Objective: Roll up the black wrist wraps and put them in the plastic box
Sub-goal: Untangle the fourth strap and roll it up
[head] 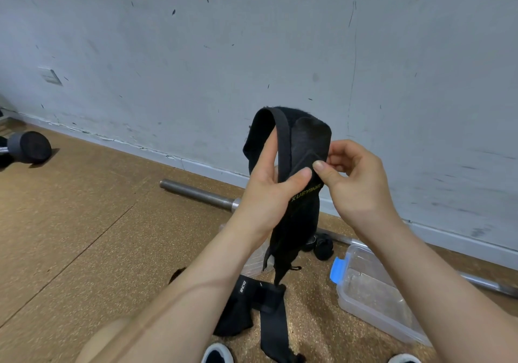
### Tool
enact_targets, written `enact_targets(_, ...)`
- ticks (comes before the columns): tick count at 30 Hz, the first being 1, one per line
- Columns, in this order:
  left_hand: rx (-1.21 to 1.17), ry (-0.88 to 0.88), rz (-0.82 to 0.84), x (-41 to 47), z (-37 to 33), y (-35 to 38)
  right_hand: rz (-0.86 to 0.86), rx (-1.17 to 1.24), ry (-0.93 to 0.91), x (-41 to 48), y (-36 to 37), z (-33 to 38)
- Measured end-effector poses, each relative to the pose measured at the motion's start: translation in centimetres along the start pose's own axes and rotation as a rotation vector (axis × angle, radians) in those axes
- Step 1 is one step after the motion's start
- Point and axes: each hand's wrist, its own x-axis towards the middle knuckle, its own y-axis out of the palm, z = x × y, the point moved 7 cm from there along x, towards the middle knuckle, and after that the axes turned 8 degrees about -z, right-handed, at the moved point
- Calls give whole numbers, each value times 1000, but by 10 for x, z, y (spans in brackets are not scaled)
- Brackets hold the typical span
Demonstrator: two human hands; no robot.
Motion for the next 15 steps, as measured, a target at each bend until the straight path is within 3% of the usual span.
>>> enact_targets(9, 83, 53, -150, -1, 0, -1, -35, 6, 104, -3, 2, -9)
enact_targets(12, 20, 11, -167, 2, 3, -5, 78, 117, 343, -7, 7, -19)
enact_targets(15, -30, -23, -140, 2, 1, -2, 213, 343, 365, -12, 15, -11)
